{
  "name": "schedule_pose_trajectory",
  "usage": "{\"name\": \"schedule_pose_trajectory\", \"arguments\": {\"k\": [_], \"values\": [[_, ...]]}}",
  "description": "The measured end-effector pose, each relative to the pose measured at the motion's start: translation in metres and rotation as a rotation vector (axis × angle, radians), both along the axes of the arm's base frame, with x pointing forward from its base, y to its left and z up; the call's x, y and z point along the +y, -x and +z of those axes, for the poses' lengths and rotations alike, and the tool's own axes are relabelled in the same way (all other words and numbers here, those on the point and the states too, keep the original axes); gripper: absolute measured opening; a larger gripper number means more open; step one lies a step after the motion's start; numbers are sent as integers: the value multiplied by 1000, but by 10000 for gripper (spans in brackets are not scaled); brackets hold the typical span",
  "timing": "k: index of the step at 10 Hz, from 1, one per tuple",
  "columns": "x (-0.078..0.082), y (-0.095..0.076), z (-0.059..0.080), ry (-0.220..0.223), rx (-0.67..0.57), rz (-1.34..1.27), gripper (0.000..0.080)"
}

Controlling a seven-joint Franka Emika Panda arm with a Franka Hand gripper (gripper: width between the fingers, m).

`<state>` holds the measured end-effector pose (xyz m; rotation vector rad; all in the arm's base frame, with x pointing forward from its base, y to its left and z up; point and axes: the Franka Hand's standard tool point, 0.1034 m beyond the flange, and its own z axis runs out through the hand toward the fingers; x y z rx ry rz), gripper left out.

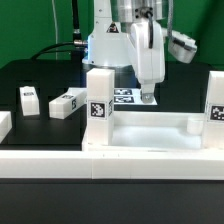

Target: Assemble desk

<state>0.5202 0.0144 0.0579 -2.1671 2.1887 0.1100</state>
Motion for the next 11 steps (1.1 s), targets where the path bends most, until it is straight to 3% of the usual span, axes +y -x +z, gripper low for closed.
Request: {"name": "schedule_pose_trajectory", "arguments": {"k": [3, 5, 7, 9, 10, 11], "values": [[-6, 9, -31, 21, 49, 6, 649], [-11, 13, -42, 30, 66, 15, 649], [-10, 15, -44, 31, 71, 18, 649], [-10, 15, -45, 30, 70, 25, 377], [-11, 15, -45, 30, 70, 32, 377], [-10, 15, -45, 30, 70, 34, 201]]}}
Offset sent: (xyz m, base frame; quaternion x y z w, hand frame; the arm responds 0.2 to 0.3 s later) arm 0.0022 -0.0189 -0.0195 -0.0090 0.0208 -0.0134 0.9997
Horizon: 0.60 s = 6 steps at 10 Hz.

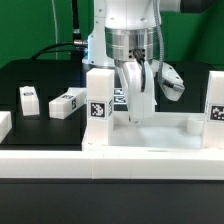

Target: Assemble desk

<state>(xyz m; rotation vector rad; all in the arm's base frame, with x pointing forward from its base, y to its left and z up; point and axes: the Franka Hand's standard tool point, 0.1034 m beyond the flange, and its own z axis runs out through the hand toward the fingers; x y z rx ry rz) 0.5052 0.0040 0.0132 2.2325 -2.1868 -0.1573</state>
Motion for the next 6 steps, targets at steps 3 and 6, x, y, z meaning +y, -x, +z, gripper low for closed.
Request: {"name": "schedule_pose_trajectory", "arguments": {"k": [3, 6], "values": [[-4, -2, 1, 6, -11, -6, 75], [-4, -2, 1, 6, -12, -6, 75]]}}
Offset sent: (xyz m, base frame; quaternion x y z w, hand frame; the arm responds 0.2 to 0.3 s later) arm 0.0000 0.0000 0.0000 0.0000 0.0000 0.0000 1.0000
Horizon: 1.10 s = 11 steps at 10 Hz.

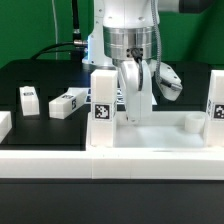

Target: Assemble desk

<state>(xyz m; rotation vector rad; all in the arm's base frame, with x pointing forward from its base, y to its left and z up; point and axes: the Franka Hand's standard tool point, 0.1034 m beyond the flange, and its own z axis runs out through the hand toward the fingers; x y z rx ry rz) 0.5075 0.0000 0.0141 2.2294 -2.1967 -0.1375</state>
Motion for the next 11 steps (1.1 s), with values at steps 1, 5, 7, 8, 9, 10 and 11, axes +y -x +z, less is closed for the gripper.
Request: {"name": "schedule_pose_trajectory", "arguments": {"k": [1, 5, 7, 8, 9, 10, 11], "values": [[0, 0, 0, 0, 0, 0, 75], [-13, 8, 3, -3, -8, 114, 74], [-23, 18, 1, -1, -5, 165, 74], [-30, 23, -1, 4, -8, 213, 74], [-28, 22, -1, 5, -9, 211, 74], [-28, 21, -1, 4, -11, 243, 74], [-31, 20, 0, 4, -21, 314, 74]]}}
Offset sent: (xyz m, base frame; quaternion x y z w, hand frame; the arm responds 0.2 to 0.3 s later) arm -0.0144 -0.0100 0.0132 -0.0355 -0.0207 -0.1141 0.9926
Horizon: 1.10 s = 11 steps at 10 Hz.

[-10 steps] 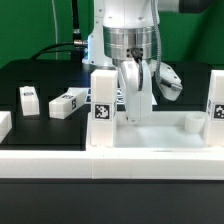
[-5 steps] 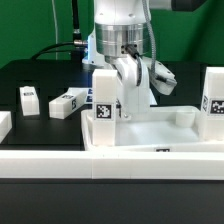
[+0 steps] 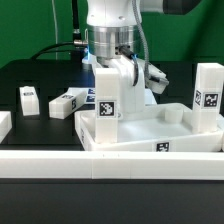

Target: Assemble desk

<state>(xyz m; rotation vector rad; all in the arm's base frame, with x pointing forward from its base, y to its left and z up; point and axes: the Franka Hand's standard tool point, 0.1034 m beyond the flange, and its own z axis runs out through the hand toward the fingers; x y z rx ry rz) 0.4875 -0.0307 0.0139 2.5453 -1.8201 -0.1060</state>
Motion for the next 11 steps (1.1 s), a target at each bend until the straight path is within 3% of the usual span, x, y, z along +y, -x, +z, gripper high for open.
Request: {"name": "schedule_pose_trajectory", "arguments": {"k": [5, 11], "values": [[-21, -6, 5, 8, -25, 356, 73], [-22, -9, 6, -6, -32, 827, 63]]}}
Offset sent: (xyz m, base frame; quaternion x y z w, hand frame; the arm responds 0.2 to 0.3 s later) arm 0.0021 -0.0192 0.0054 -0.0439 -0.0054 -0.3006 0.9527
